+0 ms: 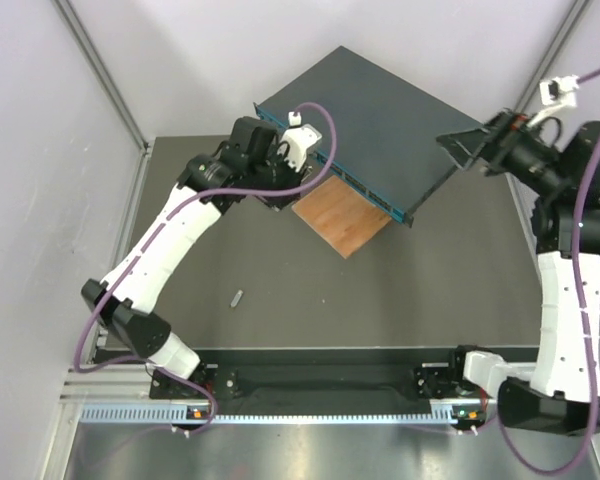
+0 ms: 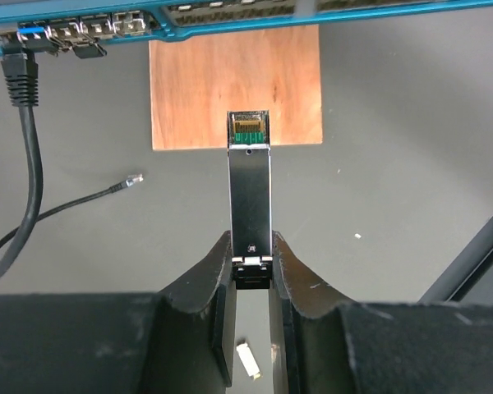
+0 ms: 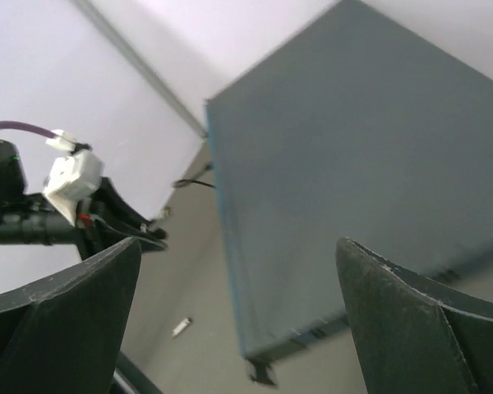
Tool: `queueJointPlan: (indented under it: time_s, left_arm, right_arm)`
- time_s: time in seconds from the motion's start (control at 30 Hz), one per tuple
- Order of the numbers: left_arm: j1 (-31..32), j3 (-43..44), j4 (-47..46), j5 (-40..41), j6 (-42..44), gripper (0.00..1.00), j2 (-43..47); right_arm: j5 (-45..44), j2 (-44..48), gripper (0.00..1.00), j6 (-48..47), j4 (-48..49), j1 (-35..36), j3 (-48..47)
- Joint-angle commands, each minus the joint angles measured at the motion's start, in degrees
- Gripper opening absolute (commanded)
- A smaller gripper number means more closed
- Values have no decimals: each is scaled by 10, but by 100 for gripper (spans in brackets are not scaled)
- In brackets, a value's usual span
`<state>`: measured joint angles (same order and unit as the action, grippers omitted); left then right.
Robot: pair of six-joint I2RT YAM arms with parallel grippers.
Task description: Insert the plug into the switch port
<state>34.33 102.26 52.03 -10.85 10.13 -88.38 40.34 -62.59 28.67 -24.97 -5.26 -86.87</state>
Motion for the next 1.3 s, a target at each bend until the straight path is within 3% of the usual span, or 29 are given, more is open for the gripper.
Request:
queueJointPlan:
  time_s: [0.0, 0.1, 0.2, 0.3, 0.4, 0.57, 0.7, 1.0, 1.27]
  left_arm:
    - [-11, 61, 61, -16, 34, 0, -27]
    - [-13, 38, 30, -74, 49, 0, -11]
    - [-11, -9, -6, -108, 46, 0, 29]
    - [-9, -28, -24, -141, 38, 0, 55]
    - [-6, -45, -36, -150, 35, 0, 76]
    - [-5, -100, -103, -152, 27, 0, 138]
    - [-3, -122, -102, -132, 21, 0, 156]
    - [-2, -130, -101, -136, 22, 1, 161]
    - [1, -131, -111, -145, 23, 4, 160]
  right_arm:
    - [124, 9, 100, -8, -60, -104, 40]
    - [184, 8, 90, 10, -40, -111, 66]
    - [185, 22, 83, 86, 61, -86, 103]
    - [137, 16, 78, 76, 80, 6, 90]
    - [70, -18, 75, 59, 81, 164, 68]
    - [47, -101, 71, 73, 106, 266, 34]
    - [47, -149, 68, 76, 117, 329, -9]
    - [38, -196, 64, 97, 152, 384, -22]
    - [33, -210, 36, 119, 171, 397, -8]
